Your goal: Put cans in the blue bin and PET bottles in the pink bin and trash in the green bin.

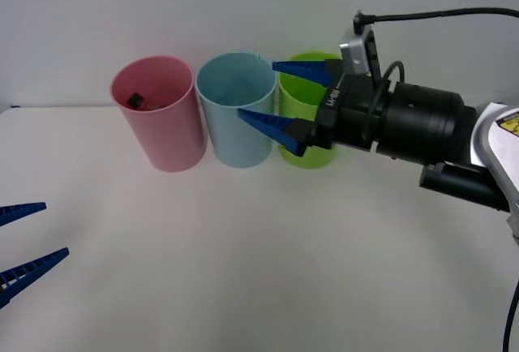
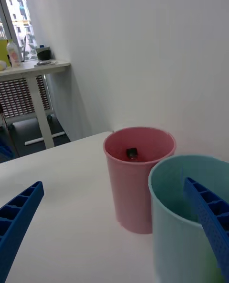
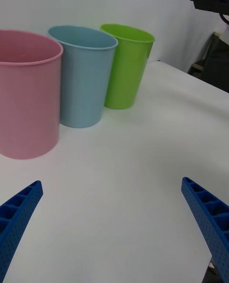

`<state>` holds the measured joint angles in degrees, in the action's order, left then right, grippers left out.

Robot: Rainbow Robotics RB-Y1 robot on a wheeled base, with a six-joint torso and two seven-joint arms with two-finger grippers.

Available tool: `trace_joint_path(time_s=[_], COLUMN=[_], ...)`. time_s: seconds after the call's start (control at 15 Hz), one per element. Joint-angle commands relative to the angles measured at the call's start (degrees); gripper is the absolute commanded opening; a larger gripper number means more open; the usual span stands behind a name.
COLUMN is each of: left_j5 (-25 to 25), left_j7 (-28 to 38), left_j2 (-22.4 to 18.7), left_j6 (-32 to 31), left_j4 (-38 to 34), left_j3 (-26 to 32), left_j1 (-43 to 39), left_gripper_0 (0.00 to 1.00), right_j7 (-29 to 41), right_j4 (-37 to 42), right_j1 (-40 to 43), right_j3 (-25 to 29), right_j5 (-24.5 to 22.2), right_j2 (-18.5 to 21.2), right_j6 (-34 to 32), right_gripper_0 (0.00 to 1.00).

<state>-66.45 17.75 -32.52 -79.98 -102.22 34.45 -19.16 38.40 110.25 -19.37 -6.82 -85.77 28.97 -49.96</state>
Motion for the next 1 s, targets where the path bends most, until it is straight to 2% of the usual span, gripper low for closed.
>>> trace_joint_path(time_s=[0.07, 0.2, 0.47, 0.8, 1.0], left_j5=[0.0, 0.0, 0.0, 0.0, 0.0], left_j7=[0.0, 0.0, 0.0, 0.0, 0.0], left_j2=[0.0, 0.0, 0.0, 0.0, 0.0], left_j6=[0.0, 0.0, 0.0, 0.0, 0.0], left_j4=[0.0, 0.0, 0.0, 0.0, 0.0], left_j3=[0.0, 0.0, 0.0, 0.0, 0.0], left_j1=[0.0, 0.0, 0.0, 0.0, 0.0], left_gripper_0=[1.0, 1.0, 1.0, 1.0, 1.0], right_j7=[-4.48, -8.7, -15.73, -17.93, -18.89], right_j4=[3.92, 4.0, 4.0, 4.0, 4.0], right_j1=[9.17, 14.18, 22.01, 27.81, 28.77], right_j3=[8.93, 12.53, 18.07, 24.14, 26.25], right_j5=[-0.54, 0.96, 4.3, 4.91, 3.33], right_j2=[-4.1, -5.5, -5.5, -5.5, -5.5], right_j6=[-9.19, -12.71, -16.84, -22.64, -26.33], right_gripper_0=[1.0, 1.0, 1.0, 1.0, 1.0])
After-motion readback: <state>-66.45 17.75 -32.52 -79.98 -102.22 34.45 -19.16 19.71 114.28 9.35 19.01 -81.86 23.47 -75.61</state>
